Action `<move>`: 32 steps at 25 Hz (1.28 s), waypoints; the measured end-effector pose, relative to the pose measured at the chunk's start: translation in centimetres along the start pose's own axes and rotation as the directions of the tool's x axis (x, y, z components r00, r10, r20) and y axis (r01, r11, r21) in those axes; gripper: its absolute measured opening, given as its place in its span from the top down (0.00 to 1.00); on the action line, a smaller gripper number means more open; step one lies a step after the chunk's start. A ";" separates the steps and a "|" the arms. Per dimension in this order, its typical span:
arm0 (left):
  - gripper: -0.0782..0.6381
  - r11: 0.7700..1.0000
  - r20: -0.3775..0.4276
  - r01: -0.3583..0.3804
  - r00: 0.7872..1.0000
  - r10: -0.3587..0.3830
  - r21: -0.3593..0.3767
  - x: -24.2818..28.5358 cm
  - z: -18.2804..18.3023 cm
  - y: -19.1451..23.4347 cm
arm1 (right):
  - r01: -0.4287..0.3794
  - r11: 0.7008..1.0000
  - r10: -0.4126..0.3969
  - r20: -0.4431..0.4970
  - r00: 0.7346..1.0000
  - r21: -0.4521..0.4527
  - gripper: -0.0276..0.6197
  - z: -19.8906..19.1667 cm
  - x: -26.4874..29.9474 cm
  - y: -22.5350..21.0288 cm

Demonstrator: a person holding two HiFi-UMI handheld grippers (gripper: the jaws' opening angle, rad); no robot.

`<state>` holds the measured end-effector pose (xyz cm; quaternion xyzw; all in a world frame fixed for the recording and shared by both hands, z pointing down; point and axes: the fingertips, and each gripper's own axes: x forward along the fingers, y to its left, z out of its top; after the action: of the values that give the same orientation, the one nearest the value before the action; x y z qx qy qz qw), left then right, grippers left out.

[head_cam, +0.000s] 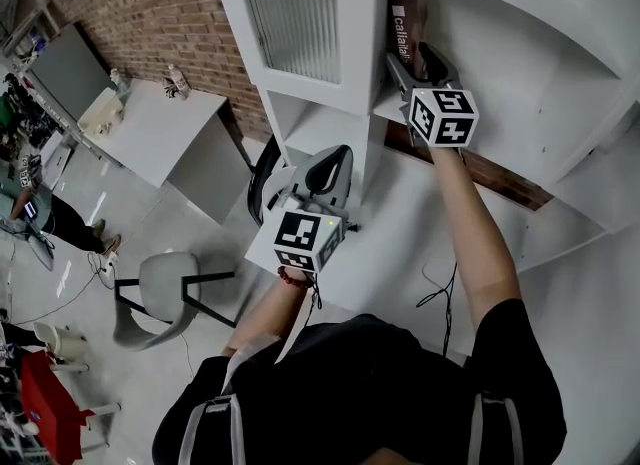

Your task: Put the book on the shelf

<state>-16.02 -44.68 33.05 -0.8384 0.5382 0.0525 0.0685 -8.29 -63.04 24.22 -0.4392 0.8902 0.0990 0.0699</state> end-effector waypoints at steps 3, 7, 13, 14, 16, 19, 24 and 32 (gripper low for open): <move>0.86 1.000 -0.002 -0.003 1.000 0.003 0.000 -0.2 0.0 -0.1 | 0.012 1.000 -0.013 0.027 1.000 0.024 0.57 0.3 -1.3 -0.4; 0.86 1.000 0.001 0.000 1.000 0.000 -0.005 -0.3 0.0 -0.5 | 0.021 0.999 -0.022 0.058 0.998 0.032 0.57 1.0 -4.7 -0.9; 0.86 0.999 -0.017 0.035 0.999 -0.036 -0.030 -0.5 -0.6 -2.5 | 0.028 1.000 -0.029 0.128 0.991 0.012 0.84 2.7 -10.9 -0.9; 0.86 0.999 -0.024 0.039 0.999 -0.040 -0.034 -0.6 -0.7 -2.9 | 0.029 1.000 -0.029 0.122 0.992 0.005 0.86 2.5 -11.5 -0.9; 0.86 0.998 -0.034 0.047 0.998 -0.048 -0.038 -0.8 -1.0 -3.7 | 0.025 1.000 -0.026 0.114 0.993 0.013 0.88 2.3 -12.8 -0.8; 0.86 0.997 -0.026 0.063 0.998 -0.064 -0.037 -1.1 -0.9 -4.8 | 0.024 0.999 -0.027 0.111 0.993 0.029 0.90 2.2 -14.9 -0.6; 0.86 0.994 0.037 0.108 0.993 -0.108 -0.001 -2.2 0.1 -6.9 | 0.011 1.000 -0.009 0.100 0.995 -0.014 0.90 1.9 -18.9 0.9; 0.86 0.995 0.032 0.101 0.994 -0.101 0.003 -4.3 -0.6 -8.1 | 0.002 1.000 -0.001 0.095 0.995 -0.007 0.90 1.5 -24.2 2.7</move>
<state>-10.45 -37.58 34.79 -0.8634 0.4941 0.0622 0.0804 4.24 -42.52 28.21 -0.4350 0.8851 0.1231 0.1108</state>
